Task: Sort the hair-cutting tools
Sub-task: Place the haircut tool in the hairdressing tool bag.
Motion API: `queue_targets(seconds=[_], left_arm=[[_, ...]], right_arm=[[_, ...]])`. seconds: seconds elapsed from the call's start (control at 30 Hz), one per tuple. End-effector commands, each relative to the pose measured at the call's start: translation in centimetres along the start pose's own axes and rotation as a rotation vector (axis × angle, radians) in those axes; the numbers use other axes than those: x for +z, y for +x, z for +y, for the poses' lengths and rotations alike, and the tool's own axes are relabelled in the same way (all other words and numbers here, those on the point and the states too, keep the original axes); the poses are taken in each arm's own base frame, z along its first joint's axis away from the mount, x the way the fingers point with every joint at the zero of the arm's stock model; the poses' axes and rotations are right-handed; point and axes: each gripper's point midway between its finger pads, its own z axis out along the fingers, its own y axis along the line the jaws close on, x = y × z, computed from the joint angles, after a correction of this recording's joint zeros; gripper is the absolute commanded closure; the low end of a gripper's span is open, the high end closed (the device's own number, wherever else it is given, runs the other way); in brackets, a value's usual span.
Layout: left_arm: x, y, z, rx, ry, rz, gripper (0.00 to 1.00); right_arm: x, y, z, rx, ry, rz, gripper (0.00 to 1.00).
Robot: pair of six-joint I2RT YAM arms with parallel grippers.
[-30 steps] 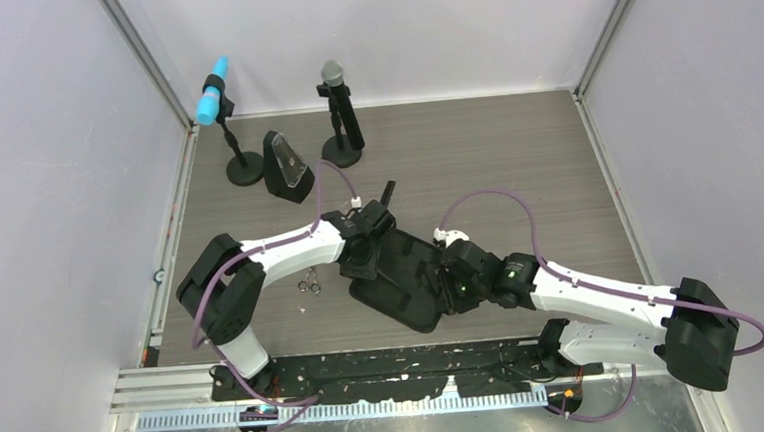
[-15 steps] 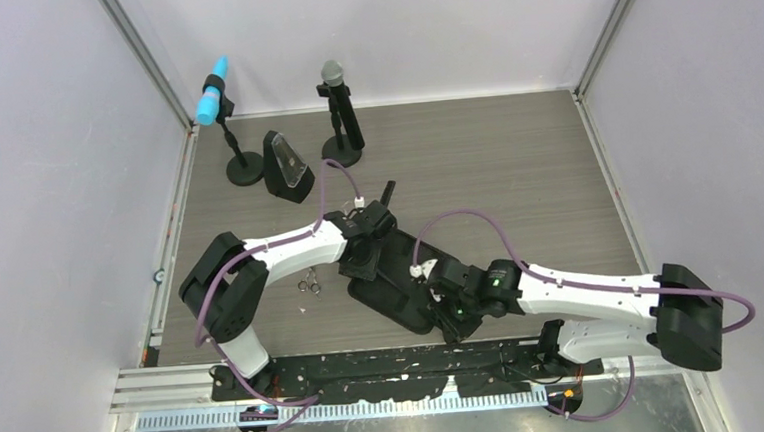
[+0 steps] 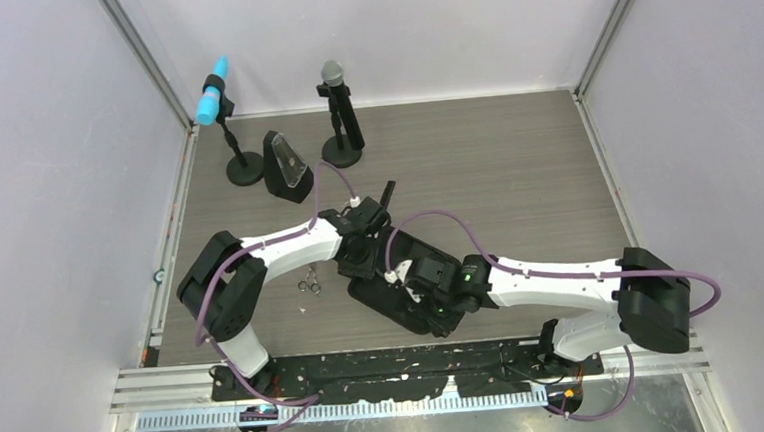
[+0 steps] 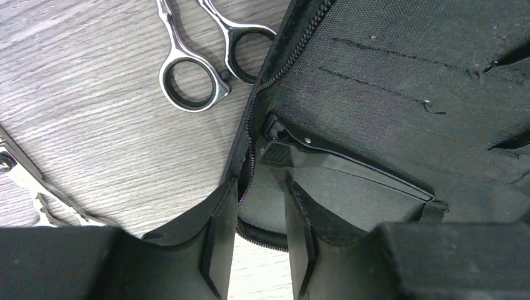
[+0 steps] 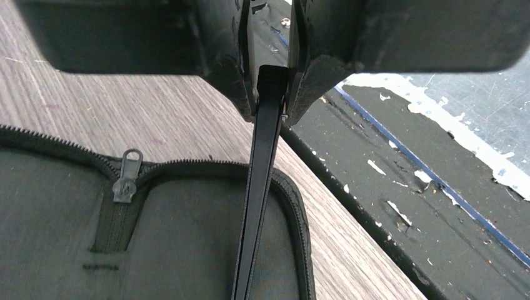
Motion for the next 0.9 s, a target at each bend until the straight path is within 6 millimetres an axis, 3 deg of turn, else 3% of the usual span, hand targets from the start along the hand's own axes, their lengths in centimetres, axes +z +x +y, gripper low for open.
queue_targets(seconds=[0.0,0.2,0.47,0.7,0.87], left_arm=[[0.1,-0.2,-1.3,-0.007,0.076,-0.008,0.65],[0.3,0.4,-2.1,-0.018,0.122,0.019,0.65],[0.2,0.7,-2.5,-0.025,0.146,0.028,0.65],[0.2,0.7,-2.6,-0.034,0.156,0.030,0.65],[0.1,0.8,-2.5,-0.036,0.150,0.028,0.65]], right_arm=[[-0.1,-2.6,0.2,-0.077,0.022,-0.052,0.95],[0.7,-4.1,-0.1,-0.099,0.093,-0.089,0.95],[2.1,-4.6,-0.9,-0.128,0.165,-0.114,0.94],[3.0,-6.7,0.5,-0.162,0.113,-0.193,0.83],[3.0,-6.7,0.6,-0.172,0.109,-0.186,0.61]])
